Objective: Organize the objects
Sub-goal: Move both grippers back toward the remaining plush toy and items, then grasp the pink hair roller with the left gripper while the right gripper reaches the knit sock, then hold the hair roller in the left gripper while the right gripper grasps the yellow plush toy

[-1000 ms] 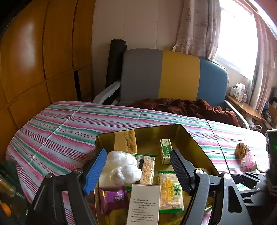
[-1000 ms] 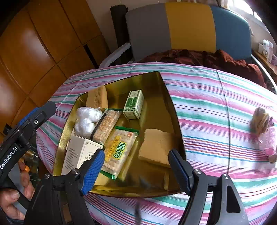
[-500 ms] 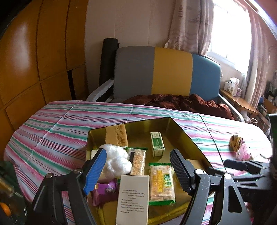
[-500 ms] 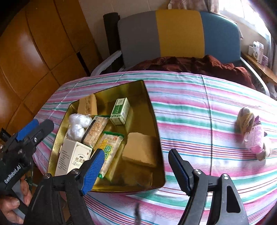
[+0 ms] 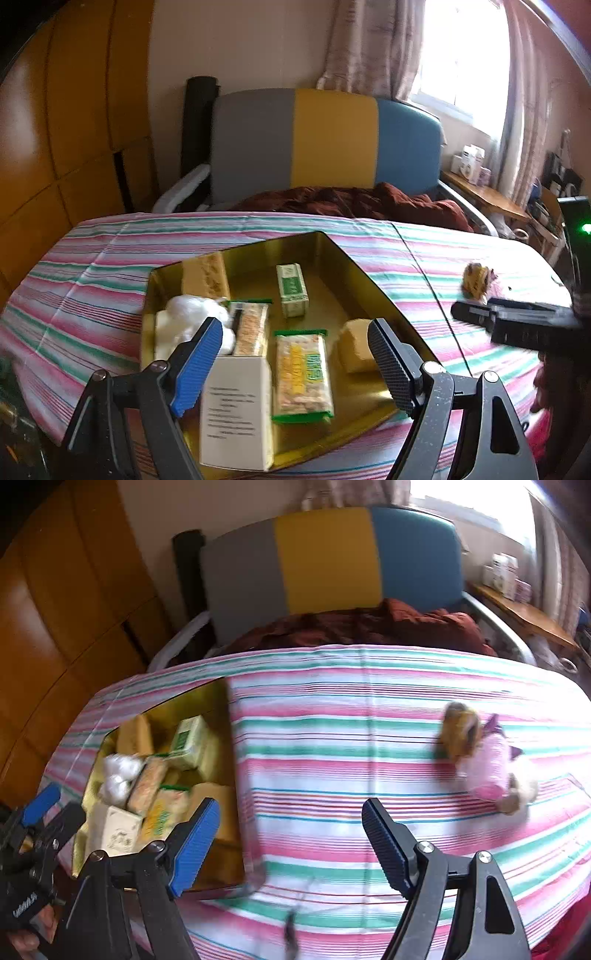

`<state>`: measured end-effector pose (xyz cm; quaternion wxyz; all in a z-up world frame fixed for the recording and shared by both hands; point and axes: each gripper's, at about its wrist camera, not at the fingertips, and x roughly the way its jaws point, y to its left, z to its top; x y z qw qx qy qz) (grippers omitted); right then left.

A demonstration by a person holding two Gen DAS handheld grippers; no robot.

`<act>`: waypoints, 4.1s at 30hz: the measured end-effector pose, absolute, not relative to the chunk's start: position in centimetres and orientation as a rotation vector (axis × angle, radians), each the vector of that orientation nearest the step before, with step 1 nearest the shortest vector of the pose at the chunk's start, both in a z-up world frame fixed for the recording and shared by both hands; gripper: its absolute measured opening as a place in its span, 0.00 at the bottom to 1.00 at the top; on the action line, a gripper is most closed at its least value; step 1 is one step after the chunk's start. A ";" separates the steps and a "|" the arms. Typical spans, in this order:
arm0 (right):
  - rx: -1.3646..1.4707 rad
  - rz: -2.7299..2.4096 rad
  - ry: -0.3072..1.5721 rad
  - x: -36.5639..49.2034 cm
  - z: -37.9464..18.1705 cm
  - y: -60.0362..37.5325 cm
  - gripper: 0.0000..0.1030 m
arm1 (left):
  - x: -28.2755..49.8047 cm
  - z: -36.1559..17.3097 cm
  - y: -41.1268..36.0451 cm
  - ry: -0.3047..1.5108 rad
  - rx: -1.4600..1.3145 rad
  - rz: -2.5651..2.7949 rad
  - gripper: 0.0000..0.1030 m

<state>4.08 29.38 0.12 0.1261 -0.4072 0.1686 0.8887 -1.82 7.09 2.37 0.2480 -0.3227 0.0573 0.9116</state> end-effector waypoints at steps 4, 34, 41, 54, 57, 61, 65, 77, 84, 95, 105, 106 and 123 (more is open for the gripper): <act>-1.142 2.523 0.520 5.3 0.4 32.9 0.78 | -1.3 2.0 8.2 0.178 -0.891 2.441 0.79; -0.854 1.996 1.239 16.3 -5.5 55.0 0.78 | 2.3 -1.3 21.9 0.397 -0.970 2.078 0.79; -0.859 2.020 1.276 16.3 -5.5 55.0 0.78 | 2.0 -2.1 26.8 0.352 -1.029 1.963 0.79; -0.848 2.063 1.306 15.9 -5.4 54.9 0.78 | -0.9 -3.6 36.7 0.176 -1.140 1.794 0.82; -0.854 2.068 1.310 15.6 -5.5 55.0 0.78 | -1.5 -4.3 38.7 0.146 -1.158 1.771 0.83; -0.854 2.066 1.323 15.6 -5.7 55.1 0.78 | -2.3 -5.5 41.0 0.127 -1.187 1.751 0.84; -0.860 2.057 1.329 15.5 -5.9 55.2 0.78 | -3.4 -7.4 42.9 0.088 -1.258 1.704 0.83; -0.978 2.061 1.276 14.2 -6.6 54.6 0.78 | -1.9 -7.8 40.4 0.100 -1.207 1.635 0.63; -0.944 2.285 1.147 12.9 -4.1 52.4 0.78 | 1.1 -7.8 36.0 0.231 -1.122 1.644 0.61; -1.335 2.218 0.716 8.0 -6.3 47.8 0.70 | 3.2 -7.9 31.9 0.261 -1.077 1.648 0.61; -1.218 2.575 1.035 8.9 -4.0 47.4 0.69 | 4.8 -8.1 29.3 0.320 -1.018 1.636 0.61; -1.295 2.622 1.002 8.2 -4.2 46.2 0.70 | 5.0 -8.0 29.0 0.330 -1.009 1.636 0.61; -1.702 2.580 0.732 4.7 -7.4 40.0 0.76 | 6.6 -8.7 27.9 0.405 -0.924 1.644 0.61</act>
